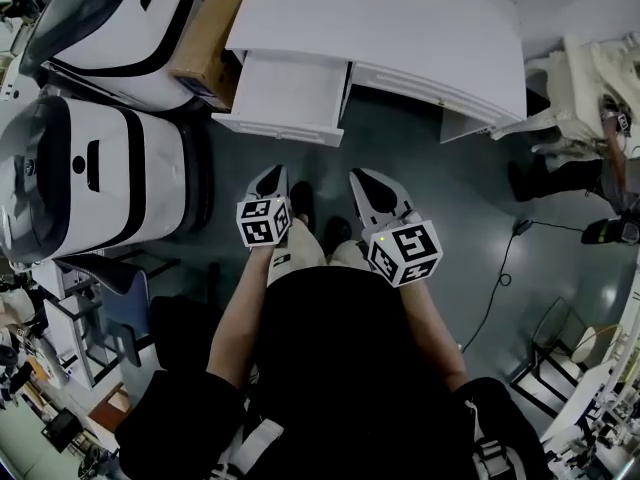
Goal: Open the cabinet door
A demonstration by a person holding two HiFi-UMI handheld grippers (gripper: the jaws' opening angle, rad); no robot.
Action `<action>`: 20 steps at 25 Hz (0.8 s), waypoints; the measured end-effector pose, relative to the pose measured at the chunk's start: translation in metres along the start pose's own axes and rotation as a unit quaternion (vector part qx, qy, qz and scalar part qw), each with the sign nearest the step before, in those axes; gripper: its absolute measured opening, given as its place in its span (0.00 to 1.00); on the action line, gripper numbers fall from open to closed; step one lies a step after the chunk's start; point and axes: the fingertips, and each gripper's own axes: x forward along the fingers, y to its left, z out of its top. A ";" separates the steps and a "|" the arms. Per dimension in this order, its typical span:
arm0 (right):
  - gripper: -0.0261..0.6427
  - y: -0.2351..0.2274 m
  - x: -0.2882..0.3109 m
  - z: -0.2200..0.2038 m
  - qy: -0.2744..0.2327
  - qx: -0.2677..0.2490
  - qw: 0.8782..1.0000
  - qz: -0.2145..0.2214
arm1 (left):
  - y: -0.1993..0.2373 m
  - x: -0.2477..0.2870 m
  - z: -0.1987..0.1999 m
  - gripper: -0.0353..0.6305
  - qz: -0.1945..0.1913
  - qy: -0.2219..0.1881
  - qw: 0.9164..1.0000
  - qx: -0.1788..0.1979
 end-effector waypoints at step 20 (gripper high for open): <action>0.06 0.028 -0.040 0.030 -0.062 -0.049 0.997 0.022 | -0.099 -0.132 0.109 0.09 -0.093 -0.143 0.985 0.034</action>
